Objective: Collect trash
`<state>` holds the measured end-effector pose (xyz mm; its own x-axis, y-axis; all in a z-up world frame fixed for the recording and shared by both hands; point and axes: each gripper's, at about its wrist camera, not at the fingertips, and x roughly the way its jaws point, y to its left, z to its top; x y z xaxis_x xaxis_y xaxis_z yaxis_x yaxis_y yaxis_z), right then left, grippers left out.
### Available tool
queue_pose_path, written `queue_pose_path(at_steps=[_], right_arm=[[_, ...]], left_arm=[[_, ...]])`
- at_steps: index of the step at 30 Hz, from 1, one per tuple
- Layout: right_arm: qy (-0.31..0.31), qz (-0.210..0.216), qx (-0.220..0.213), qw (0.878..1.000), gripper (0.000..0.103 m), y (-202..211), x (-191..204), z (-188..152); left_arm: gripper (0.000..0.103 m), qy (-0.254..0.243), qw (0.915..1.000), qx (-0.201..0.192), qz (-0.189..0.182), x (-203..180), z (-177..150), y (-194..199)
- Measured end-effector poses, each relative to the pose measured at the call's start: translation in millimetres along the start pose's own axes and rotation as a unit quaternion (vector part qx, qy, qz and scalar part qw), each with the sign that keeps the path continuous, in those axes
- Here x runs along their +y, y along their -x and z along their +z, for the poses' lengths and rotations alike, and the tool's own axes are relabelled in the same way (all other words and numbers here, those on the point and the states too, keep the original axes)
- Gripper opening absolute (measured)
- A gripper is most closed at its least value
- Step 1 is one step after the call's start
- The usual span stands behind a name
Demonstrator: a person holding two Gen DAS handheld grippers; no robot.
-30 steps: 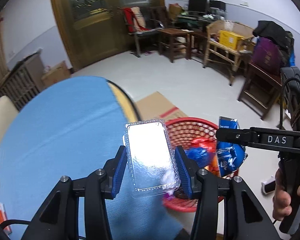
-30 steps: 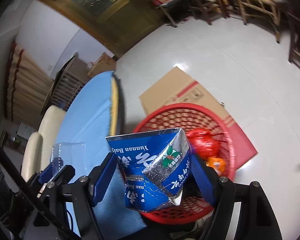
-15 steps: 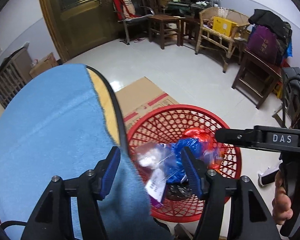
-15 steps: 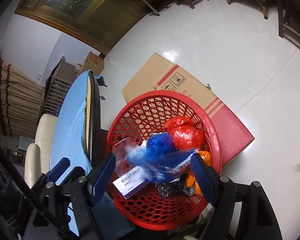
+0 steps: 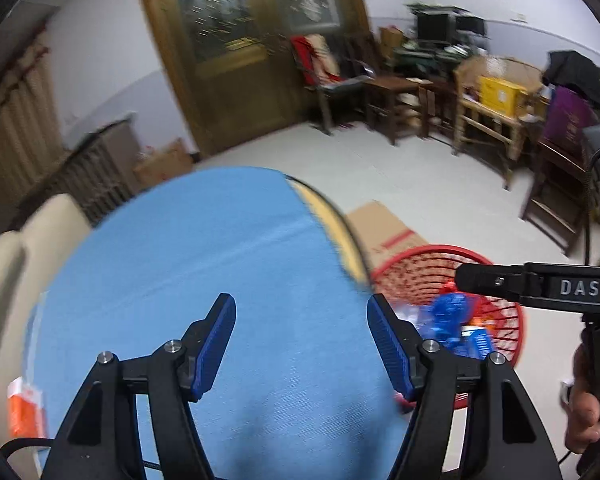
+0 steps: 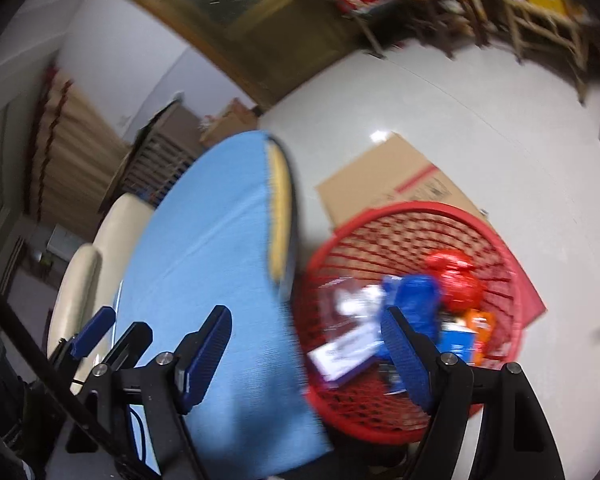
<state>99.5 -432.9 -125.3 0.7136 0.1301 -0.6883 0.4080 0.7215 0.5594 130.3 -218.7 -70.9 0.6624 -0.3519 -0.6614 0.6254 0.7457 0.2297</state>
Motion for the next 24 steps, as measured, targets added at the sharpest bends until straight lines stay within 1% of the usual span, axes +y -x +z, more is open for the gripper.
queue_pose_path(at_steps=[2, 3, 7, 10, 12, 15, 18, 21, 24], right_arm=[[0.033, 0.005, -0.008, 0.999, 0.080, 3, 33, -8], [0.046, 0.007, -0.012, 0.999, 0.080, 4, 46, -12], [0.115, 0.016, -0.034, 0.993, 0.080, 11, 113, -36], [0.156, 0.022, -0.051, 0.986, 0.080, 17, 156, -56], [0.172, 0.029, -0.055, 0.983, 0.080, 19, 178, -68], [0.199, 0.035, -0.057, 0.978, 0.080, 24, 211, -87], [0.217, 0.042, -0.057, 0.974, 0.080, 30, 233, -103], [0.240, 0.046, -0.060, 0.968, 0.080, 37, 254, -119], [0.254, 0.049, -0.058, 0.964, 0.080, 43, 269, -135]], left_arm=[[0.080, 0.021, 0.9994, -0.012, 0.025, 25, -8, 17], [0.081, 0.029, 0.9988, -0.017, 0.037, 35, -11, 25], [0.082, 0.062, 0.9925, -0.032, 0.101, 87, -30, 58], [0.082, 0.095, 0.9853, -0.035, 0.138, 125, -46, 80], [0.082, 0.120, 0.9795, -0.036, 0.158, 149, -58, 94], [0.082, 0.147, 0.9722, -0.035, 0.179, 178, -73, 109], [0.082, 0.171, 0.9646, -0.034, 0.198, 201, -88, 123], [0.083, 0.182, 0.9586, -0.035, 0.217, 213, -99, 132], [0.083, 0.192, 0.9544, -0.034, 0.227, 223, -110, 140]])
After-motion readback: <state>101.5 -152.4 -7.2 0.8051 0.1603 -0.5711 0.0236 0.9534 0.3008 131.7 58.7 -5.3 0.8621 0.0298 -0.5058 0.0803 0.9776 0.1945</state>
